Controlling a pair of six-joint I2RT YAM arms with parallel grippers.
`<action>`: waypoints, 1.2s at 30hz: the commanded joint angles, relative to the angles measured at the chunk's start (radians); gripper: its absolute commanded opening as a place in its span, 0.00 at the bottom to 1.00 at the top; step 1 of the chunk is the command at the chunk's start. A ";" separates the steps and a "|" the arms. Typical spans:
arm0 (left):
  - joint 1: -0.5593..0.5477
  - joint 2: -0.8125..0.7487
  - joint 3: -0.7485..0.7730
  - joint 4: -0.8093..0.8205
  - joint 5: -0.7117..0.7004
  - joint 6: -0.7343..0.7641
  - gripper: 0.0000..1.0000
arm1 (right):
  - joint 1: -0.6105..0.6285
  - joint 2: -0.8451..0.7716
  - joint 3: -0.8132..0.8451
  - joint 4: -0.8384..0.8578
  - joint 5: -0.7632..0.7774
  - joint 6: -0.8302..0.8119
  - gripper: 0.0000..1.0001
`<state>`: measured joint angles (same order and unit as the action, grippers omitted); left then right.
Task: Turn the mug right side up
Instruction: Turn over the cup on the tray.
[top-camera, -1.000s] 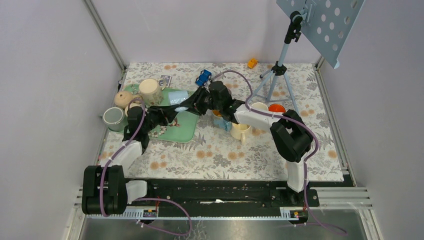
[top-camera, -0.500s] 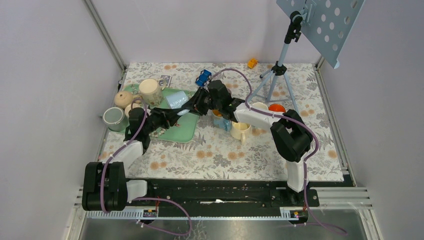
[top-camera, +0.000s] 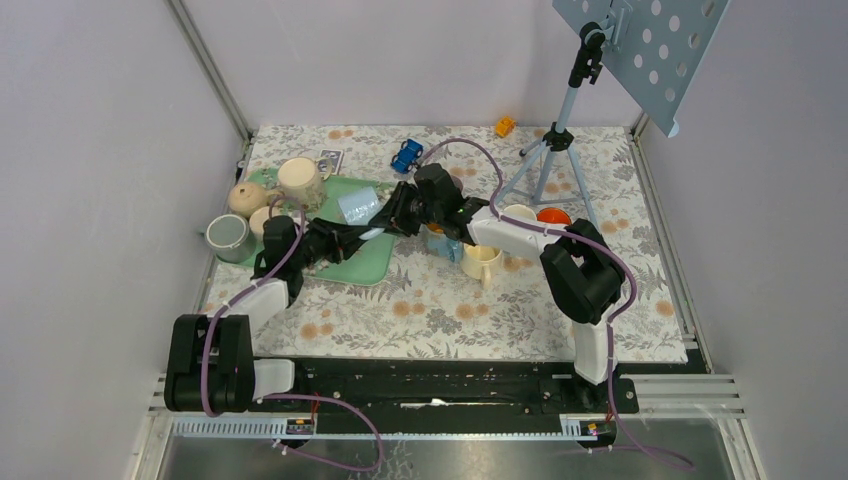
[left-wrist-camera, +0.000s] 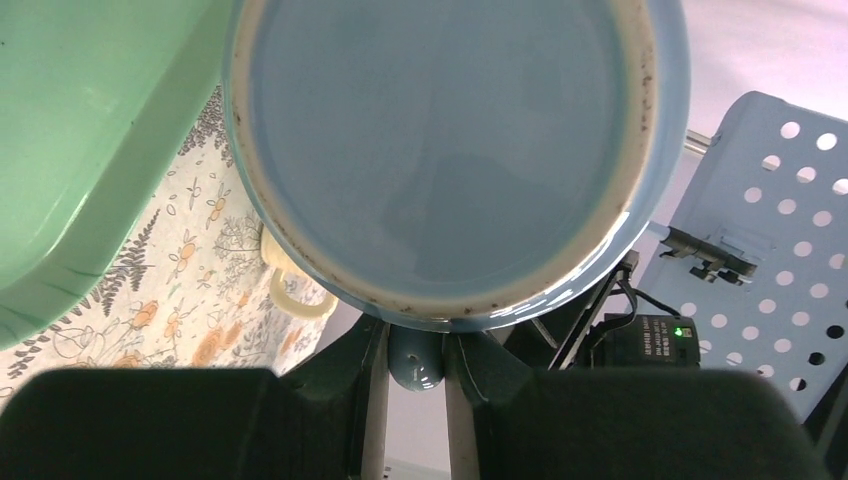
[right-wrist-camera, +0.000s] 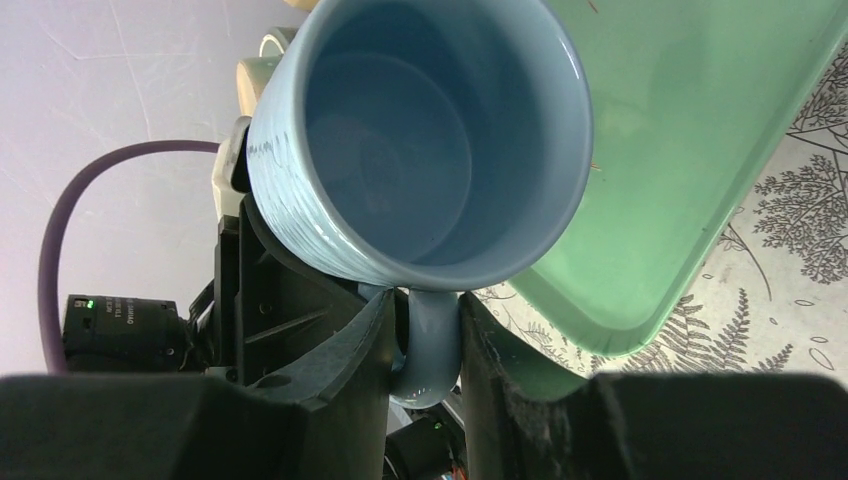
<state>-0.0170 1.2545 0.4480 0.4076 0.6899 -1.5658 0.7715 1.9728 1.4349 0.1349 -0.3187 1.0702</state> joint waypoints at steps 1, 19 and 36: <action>-0.018 0.022 -0.010 -0.009 0.023 0.111 0.00 | 0.009 -0.086 0.025 0.137 -0.084 -0.045 0.00; -0.024 0.041 -0.004 -0.065 0.017 0.199 0.16 | 0.009 -0.167 -0.024 0.181 -0.078 -0.035 0.00; -0.024 0.037 0.070 -0.230 -0.025 0.351 0.32 | 0.012 -0.184 -0.023 0.089 -0.088 -0.170 0.00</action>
<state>-0.0505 1.2785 0.4763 0.2066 0.7116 -1.2911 0.7769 1.8931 1.3502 0.1364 -0.3367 0.9512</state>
